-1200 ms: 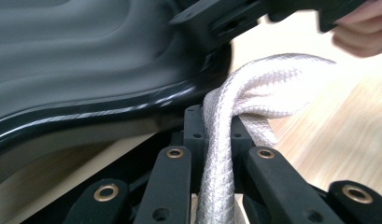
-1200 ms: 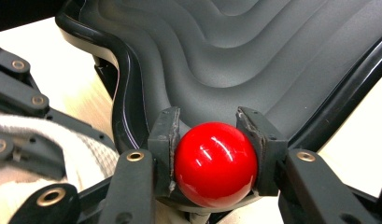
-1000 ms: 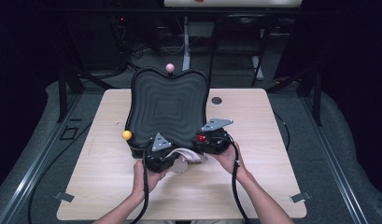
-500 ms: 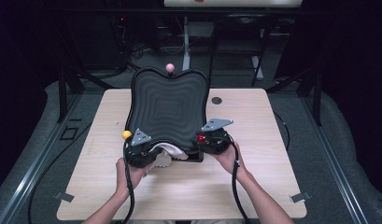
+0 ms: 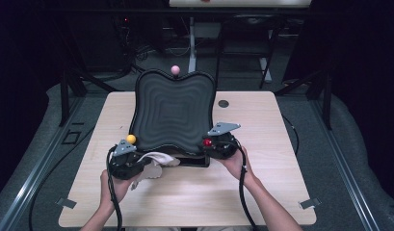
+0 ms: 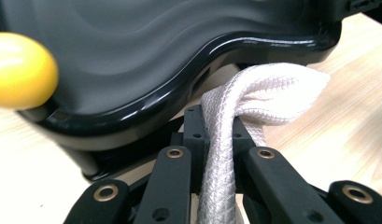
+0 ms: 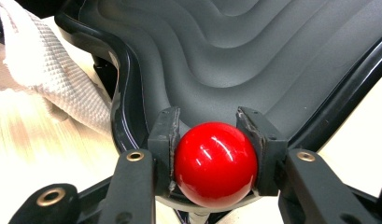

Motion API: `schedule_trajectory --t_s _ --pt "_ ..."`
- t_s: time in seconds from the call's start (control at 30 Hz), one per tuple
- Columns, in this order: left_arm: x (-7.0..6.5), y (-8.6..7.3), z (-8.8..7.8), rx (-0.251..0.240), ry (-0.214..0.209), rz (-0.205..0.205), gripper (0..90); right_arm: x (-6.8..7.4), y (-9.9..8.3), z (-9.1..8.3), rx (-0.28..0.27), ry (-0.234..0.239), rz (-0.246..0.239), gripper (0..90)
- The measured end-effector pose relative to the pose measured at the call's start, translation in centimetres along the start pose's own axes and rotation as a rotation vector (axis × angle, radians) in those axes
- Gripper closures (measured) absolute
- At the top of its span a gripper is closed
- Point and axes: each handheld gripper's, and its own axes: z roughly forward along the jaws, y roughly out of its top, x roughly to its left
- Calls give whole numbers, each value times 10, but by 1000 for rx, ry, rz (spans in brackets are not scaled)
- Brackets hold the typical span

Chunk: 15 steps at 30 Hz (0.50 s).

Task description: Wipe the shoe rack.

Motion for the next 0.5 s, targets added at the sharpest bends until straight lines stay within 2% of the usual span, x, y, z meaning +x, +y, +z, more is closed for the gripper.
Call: schedule_trajectory --t_s 0.5 --pt "13 -10 -15 -2 6 -27 830 0 0 0 3 2 -5 600"
